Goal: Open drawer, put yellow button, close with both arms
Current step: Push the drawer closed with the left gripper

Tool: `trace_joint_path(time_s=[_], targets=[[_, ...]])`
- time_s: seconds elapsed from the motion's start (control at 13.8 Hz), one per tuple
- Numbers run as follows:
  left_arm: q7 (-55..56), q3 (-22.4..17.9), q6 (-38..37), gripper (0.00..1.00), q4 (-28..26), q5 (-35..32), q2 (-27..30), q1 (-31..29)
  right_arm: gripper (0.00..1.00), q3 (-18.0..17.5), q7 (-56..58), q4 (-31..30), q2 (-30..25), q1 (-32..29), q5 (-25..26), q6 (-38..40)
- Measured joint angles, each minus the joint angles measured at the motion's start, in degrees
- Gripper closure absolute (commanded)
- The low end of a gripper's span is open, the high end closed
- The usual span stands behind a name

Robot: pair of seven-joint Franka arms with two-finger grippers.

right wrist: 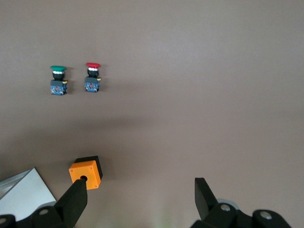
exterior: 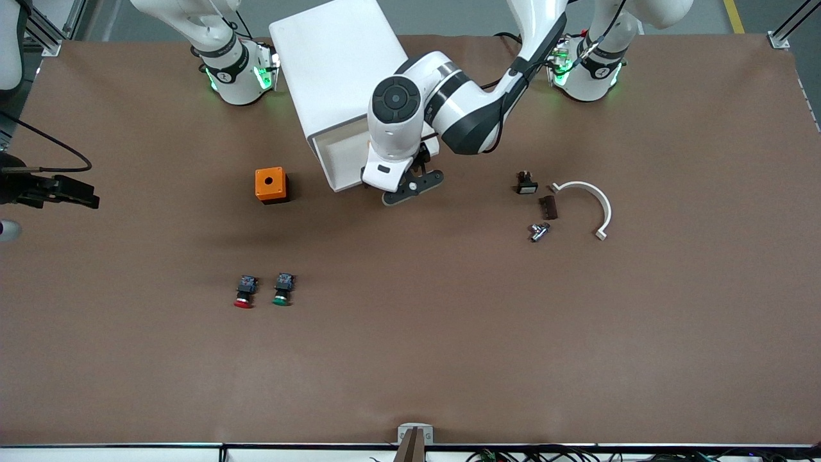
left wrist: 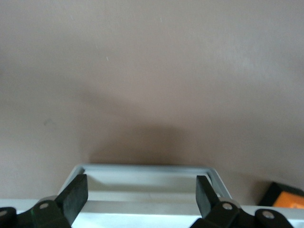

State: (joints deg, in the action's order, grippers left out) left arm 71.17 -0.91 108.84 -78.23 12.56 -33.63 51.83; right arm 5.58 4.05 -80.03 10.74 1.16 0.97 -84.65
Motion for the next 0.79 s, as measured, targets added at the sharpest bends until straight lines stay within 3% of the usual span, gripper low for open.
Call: trace_joint_path(time_s=[0.79], targets=[[1.5,-0.2,0.0,0.0,-2.9,15.4,-0.1,2.1,0.0,0.0,-0.1,2.9,0.0,-0.1,0.0,4.2]])
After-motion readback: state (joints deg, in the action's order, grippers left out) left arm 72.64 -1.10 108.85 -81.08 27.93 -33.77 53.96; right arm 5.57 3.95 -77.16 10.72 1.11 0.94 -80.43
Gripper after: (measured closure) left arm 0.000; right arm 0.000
